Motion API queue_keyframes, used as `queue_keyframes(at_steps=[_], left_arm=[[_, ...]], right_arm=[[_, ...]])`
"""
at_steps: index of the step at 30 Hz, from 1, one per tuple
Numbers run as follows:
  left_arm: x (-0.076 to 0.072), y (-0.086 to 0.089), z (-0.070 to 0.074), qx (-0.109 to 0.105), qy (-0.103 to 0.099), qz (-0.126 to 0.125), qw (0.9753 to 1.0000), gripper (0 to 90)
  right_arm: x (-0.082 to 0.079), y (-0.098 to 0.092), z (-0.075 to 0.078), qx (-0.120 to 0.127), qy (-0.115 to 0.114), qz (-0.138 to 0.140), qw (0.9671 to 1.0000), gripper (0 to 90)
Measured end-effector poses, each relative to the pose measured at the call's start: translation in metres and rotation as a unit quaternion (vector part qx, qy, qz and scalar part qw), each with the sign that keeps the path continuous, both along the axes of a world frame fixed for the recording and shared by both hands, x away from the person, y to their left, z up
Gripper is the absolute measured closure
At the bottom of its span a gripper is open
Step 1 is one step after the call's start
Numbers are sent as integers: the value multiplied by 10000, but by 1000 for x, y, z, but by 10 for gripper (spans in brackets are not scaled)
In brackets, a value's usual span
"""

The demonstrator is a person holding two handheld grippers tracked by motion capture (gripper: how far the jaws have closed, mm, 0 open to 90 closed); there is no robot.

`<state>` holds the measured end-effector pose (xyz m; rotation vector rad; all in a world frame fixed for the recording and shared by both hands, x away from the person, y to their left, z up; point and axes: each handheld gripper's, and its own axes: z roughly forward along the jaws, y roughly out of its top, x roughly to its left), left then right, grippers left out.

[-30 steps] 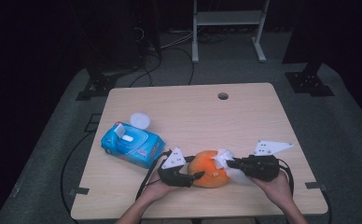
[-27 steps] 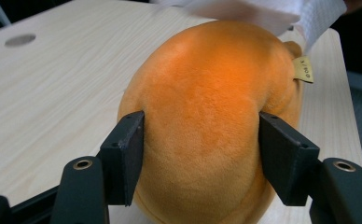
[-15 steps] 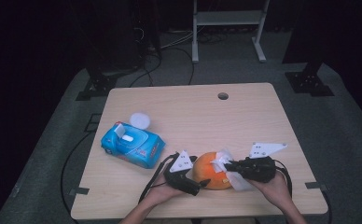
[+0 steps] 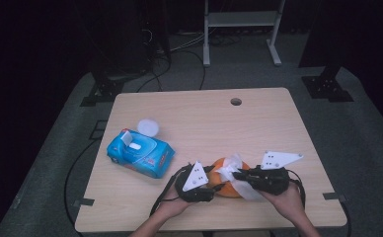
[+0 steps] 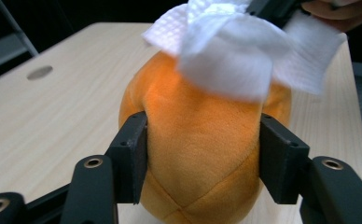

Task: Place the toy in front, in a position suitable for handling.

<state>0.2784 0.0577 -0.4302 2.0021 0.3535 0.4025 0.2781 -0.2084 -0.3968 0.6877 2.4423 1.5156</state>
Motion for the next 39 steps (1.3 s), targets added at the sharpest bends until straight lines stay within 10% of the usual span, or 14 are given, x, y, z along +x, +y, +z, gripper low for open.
queue_keyframes(at_steps=[7,11,19,25,30,39], left_arm=[[12,5,-5,-298,803,148,9962,166],[7,1,-6,-176,445,121,9988,353],[-9,-15,-4,70,-300,-100,9995,374],[4,-4,-8,-241,274,-66,9993,326],[13,-1,-14,-504,872,-76,9949,231],[-3,-13,-6,-169,104,-148,9997,405]], right_arm=[[8,-15,-11,-35,432,-174,9989,857],[2,-9,-1,54,236,-228,9994,855],[-10,22,5,-212,-106,67,9997,854],[3,-10,1,-155,30,-414,9990,849],[3,-9,-4,-124,250,-234,9993,849],[-9,21,3,-205,-164,87,9996,855]])
